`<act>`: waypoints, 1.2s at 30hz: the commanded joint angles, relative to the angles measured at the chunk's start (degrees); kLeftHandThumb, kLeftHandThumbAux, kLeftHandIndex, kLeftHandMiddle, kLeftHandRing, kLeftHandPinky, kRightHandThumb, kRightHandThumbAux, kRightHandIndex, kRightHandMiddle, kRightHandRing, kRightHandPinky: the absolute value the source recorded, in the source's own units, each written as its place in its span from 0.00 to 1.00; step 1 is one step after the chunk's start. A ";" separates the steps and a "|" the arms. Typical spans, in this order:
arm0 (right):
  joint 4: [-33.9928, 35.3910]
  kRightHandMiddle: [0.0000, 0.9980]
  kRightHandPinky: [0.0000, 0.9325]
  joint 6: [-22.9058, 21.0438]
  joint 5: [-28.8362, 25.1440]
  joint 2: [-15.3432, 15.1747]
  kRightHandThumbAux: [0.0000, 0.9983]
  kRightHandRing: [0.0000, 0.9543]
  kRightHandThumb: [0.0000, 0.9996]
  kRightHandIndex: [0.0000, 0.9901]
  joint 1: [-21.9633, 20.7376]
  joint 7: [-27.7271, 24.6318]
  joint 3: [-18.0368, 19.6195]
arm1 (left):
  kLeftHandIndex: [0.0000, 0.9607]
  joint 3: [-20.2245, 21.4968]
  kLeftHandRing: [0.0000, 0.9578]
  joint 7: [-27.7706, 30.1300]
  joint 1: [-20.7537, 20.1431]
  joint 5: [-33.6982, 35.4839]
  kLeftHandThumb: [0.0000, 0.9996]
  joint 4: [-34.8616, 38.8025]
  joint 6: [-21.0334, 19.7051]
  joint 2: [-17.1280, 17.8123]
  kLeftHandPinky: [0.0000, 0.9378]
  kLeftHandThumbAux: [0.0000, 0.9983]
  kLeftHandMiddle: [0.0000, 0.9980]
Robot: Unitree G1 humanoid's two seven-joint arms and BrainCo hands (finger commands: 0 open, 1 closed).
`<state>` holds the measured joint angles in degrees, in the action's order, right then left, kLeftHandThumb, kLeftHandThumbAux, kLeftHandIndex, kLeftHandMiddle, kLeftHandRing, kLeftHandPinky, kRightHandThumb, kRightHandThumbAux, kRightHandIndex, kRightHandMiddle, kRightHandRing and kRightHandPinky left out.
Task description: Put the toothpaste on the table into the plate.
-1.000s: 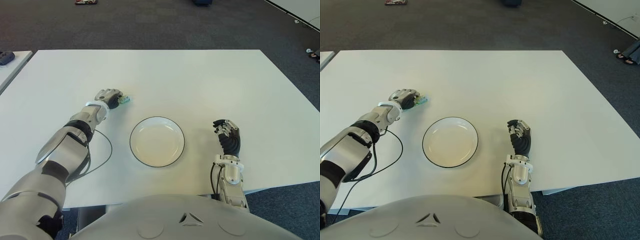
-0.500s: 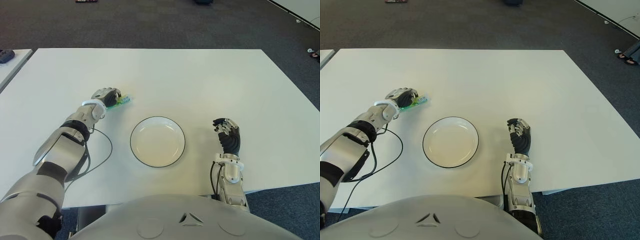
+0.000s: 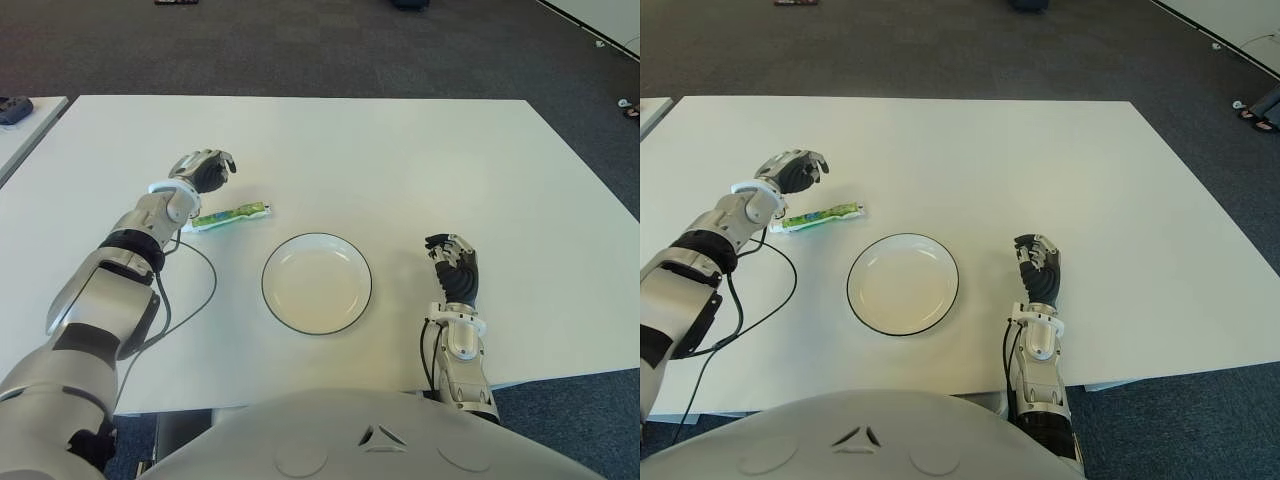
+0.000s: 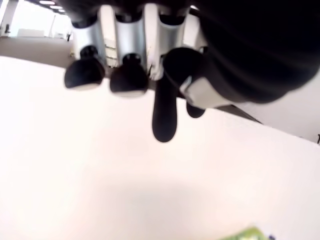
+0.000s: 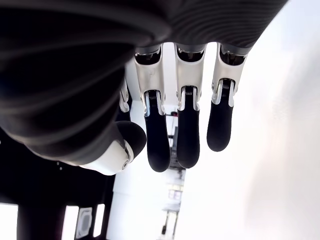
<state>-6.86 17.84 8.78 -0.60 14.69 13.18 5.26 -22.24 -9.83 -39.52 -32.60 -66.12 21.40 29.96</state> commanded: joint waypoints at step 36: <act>-3.79 0.46 0.46 2.59 -0.49 0.11 0.74 0.44 0.70 0.43 -3.17 -0.25 -0.40 | 0.41 2.30 0.48 9.11 4.16 -2.91 0.57 19.36 0.46 9.20 0.41 0.43 0.52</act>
<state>-9.79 19.49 8.53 -0.66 12.40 12.93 5.11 -18.74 -4.09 -37.20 -33.91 -48.86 24.61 38.26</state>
